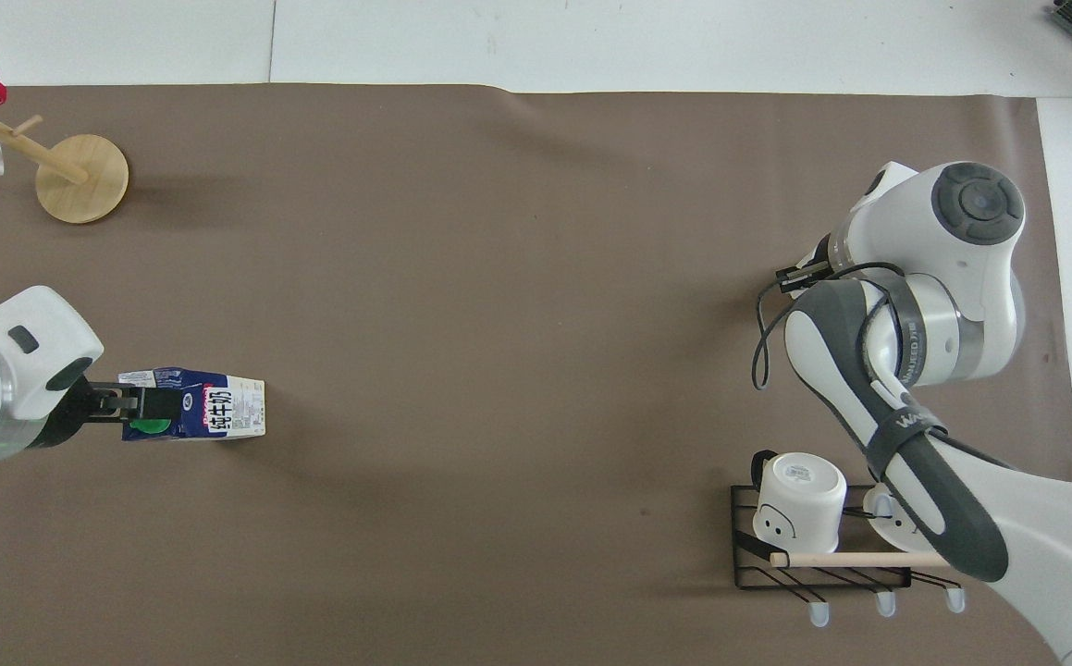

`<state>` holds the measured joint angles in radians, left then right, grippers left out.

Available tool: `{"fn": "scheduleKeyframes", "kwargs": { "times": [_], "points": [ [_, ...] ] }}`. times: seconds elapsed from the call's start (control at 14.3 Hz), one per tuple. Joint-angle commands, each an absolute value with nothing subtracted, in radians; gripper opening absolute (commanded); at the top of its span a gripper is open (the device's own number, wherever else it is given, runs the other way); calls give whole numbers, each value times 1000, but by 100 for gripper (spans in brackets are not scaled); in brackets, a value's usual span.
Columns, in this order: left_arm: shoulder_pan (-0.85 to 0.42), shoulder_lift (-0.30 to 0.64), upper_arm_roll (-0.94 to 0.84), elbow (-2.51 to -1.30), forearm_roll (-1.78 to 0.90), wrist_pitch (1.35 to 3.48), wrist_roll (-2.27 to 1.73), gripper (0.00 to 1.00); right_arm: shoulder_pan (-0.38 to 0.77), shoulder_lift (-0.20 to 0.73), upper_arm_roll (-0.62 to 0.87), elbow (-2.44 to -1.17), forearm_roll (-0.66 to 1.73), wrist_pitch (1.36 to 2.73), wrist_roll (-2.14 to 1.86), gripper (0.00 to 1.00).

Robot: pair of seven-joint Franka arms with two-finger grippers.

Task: Place cup and milk on table

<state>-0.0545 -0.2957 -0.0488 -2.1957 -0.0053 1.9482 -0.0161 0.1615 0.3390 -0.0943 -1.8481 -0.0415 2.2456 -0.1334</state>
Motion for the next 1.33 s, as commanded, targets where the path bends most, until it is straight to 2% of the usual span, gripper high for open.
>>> {"fn": "scheduleKeyframes", "kwargs": {
  "times": [0.0, 0.28, 0.7, 1.05, 1.26],
  "points": [
    [-67, -359, -38, -2292, -15, 2020, -5, 100, 161, 301, -87, -1810, -51, 2157, -72, 0],
    [-80, -362, -38, -2306, -15, 2037, -6, 100, 237, 235, -86, -1802, -54, 2077, 156, 0],
    [-81, -370, -38, -2338, -15, 2069, -6, 100, 405, 219, -81, -1789, -35, 2048, 458, 0],
    [-92, -376, -38, -2376, -15, 2109, -6, 100, 452, 222, -12, -1790, 12, 2078, 622, 0],
    [-92, -376, -38, -2376, -15, 2109, -6, 100, 514, 255, -12, -1790, 0, 2167, 721, 0]
  ]
}}
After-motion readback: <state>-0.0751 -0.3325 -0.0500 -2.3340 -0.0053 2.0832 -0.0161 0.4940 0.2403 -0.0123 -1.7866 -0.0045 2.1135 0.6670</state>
